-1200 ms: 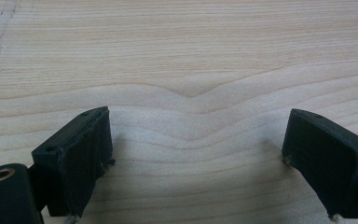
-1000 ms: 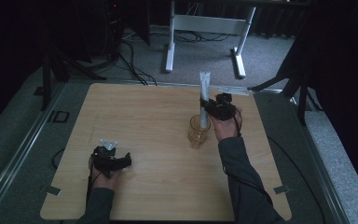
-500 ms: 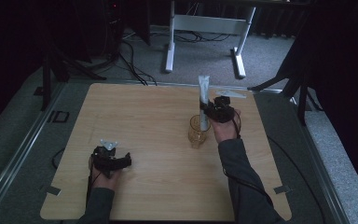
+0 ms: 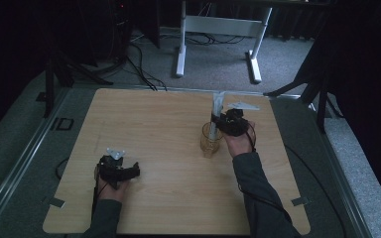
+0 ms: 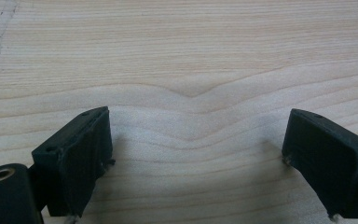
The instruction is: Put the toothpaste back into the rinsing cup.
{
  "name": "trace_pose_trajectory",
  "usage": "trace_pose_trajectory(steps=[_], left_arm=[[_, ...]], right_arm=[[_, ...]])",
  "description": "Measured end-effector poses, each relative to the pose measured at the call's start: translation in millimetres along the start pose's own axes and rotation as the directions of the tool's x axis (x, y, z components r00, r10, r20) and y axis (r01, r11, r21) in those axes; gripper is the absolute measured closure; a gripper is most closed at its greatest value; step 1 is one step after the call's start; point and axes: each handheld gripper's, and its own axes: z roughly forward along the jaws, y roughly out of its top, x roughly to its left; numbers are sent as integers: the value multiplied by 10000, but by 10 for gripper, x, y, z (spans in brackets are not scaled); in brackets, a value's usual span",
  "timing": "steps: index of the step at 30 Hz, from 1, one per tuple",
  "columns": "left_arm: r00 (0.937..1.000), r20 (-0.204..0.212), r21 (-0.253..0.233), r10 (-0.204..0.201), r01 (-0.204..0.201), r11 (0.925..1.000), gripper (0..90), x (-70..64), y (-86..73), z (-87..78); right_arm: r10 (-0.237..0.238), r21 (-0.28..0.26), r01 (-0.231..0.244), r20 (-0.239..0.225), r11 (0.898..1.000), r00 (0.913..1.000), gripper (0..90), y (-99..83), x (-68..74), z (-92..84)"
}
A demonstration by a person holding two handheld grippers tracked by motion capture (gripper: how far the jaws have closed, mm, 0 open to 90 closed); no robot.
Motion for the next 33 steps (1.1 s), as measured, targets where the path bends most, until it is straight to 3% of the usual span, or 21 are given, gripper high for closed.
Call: trace_pose_trajectory(steps=[25,33], left_arm=[[10000,-1,5,4,-4,10000,86,0,0,0],[10000,5,-9,7,-7,10000,86,-2,0,0]], right_arm=[[-493,508,485,147,9975,9987,642,-263,36,55],[-411,159,417,-346,9990,9986,549,-249,19,-9]])
